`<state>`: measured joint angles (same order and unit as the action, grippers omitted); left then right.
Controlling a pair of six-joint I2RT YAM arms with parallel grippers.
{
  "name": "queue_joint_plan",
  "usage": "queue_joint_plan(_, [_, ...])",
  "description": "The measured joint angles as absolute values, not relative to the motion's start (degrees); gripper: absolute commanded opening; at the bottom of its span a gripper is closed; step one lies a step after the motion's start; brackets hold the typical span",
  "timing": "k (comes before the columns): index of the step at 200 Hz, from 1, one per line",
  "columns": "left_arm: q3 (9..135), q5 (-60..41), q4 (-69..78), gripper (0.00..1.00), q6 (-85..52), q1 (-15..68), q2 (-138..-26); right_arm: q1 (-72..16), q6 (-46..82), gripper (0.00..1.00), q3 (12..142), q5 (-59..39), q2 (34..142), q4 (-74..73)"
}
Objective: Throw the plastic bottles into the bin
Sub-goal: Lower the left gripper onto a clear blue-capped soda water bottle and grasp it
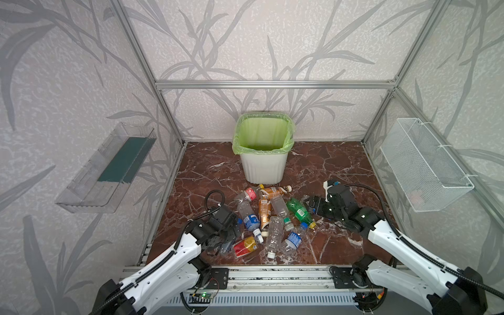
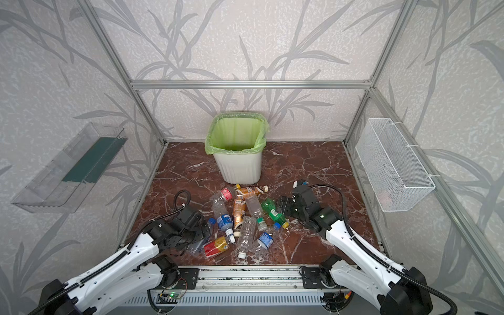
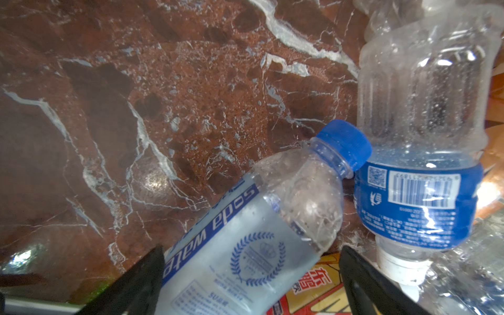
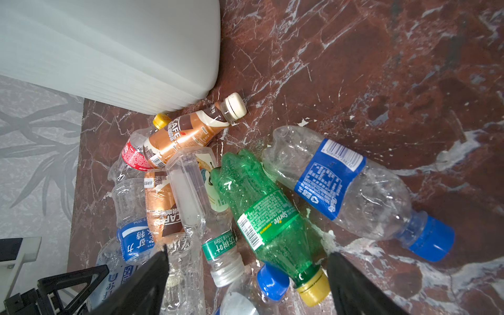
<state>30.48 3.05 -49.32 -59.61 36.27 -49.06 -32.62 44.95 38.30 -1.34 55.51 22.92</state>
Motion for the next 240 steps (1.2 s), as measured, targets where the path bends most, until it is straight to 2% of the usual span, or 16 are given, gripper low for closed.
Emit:
queue_joint_plan(47, [30.3,3.6,-48.8,0.99,-59.6,36.8,-51.6,-32.6,44.9,0.91,38.0,-1.3,55.3,22.5])
queue_joint_plan(90, [28.4,4.1,-47.5,0.94,-60.2,37.0,-53.8,-32.6,44.9,0.91,37.5,-1.4,55.3,22.1])
queue_joint_plan(182, [28.3,9.7,-47.9,0.66,-63.2,36.0,-51.6,-32.6,44.7,0.90,37.4,-1.5,56.0,21.3])
queue_joint_plan(240, [28.3,10.3,-48.8,0.59,-63.2,34.5,-50.0,-32.6,44.6,0.90,37.4,-1.6,56.3,20.8])
